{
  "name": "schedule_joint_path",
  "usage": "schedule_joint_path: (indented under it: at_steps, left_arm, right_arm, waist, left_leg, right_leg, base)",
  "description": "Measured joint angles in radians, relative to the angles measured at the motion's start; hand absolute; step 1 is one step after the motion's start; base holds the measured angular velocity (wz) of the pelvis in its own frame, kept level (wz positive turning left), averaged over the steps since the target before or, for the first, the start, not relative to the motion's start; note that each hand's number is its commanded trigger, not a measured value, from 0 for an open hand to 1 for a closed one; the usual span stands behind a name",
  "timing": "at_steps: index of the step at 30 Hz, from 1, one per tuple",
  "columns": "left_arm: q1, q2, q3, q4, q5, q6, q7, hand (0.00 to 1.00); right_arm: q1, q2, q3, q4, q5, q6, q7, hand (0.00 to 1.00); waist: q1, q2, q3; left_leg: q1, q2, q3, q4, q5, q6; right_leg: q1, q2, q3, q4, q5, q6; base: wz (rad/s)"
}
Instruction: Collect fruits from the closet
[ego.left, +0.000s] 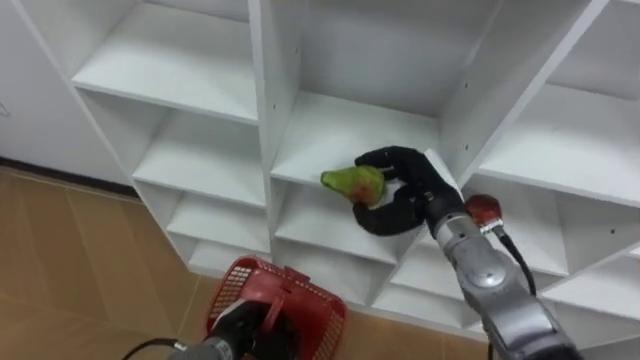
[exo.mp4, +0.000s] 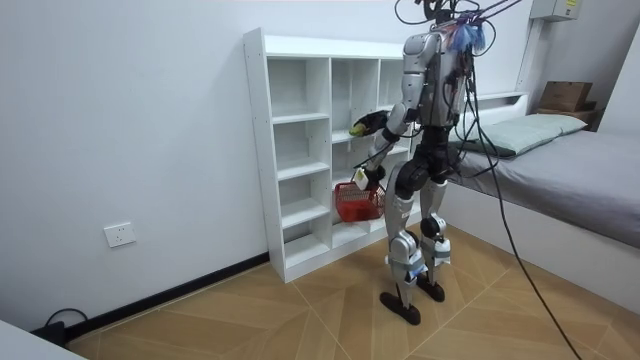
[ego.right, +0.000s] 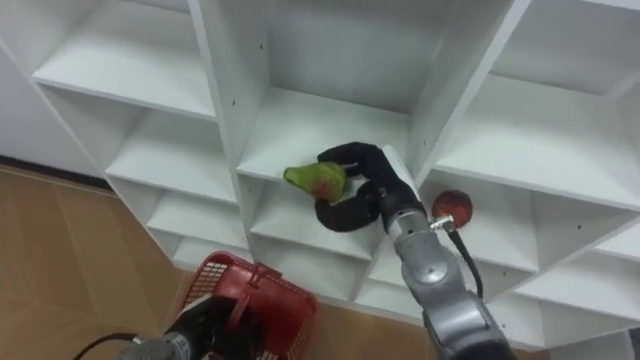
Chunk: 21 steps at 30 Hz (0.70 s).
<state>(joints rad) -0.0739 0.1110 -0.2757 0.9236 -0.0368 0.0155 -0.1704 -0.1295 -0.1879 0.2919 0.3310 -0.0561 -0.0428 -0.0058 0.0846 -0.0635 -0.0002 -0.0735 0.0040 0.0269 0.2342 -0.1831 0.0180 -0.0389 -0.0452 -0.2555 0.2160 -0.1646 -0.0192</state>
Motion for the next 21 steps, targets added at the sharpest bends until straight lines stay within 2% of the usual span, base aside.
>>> schedule_joint_path:
  at_steps: [5, 7, 9, 12, 21]
  left_arm:
    - [0.01, -0.005, 0.004, 0.019, 0.0, -0.016, 0.006, 1.0]
    - [0.011, -0.003, 0.005, 0.019, 0.0, -0.018, 0.006, 1.0]
    - [0.011, -0.001, 0.007, 0.019, -0.003, -0.021, 0.007, 1.0]
    - [0.009, -0.005, 0.007, 0.019, -0.003, -0.026, 0.008, 1.0]
    - [0.01, -0.013, 0.007, 0.019, -0.012, -0.031, 0.016, 1.0]
  right_arm:
    - [0.039, 0.008, -0.002, -0.051, 0.002, 0.0, 0.01, 1.0]
    - [0.06, 0.024, -0.004, -0.081, 0.002, 0.0, 0.012, 1.0]
    - [0.081, 0.036, -0.001, -0.114, -0.011, 0.0, 0.019, 1.0]
    - [0.093, 0.038, -0.001, -0.138, -0.072, -0.013, 0.021, 1.0]
    - [0.146, 0.037, -0.002, -0.139, -0.103, -0.013, 0.016, 1.0]
  waist:
    - [-0.027, -0.002, 0.0012]
    - [-0.032, -0.002, 0.0016]
    - [-0.052, 0.001, 0.0034]
    - [-0.055, 0.005, 0.0062]
    - [-0.07, 0.02, 0.0121]
  left_leg:
    - [0.012, 0.001, 0.015, -0.009, 0.0, 0.001]
    - [0.012, 0.001, 0.026, -0.013, 0.001, 0.002]
    - [0.012, 0.0, 0.028, -0.013, 0.001, 0.003]
    - [0.012, 0.0, 0.04, -0.018, 0.001, 0.003]
    - [0.014, 0.001, 0.058, -0.036, 0.001, 0.003]
  right_leg:
    - [0.0, -0.002, 0.013, 0.002, 0.0, 0.0]
    - [-0.005, 0.0, 0.024, 0.001, 0.0, 0.001]
    - [-0.007, 0.003, 0.032, 0.001, -0.001, 0.001]
    - [-0.016, 0.004, 0.046, 0.003, -0.001, 0.001]
    - [-0.034, 0.014, 0.077, 0.004, 0.0, 0.001]
  base:
    - [-0.12]
    - [-0.13]
    - [-0.08]
    - [-0.11]
    - [-0.09]
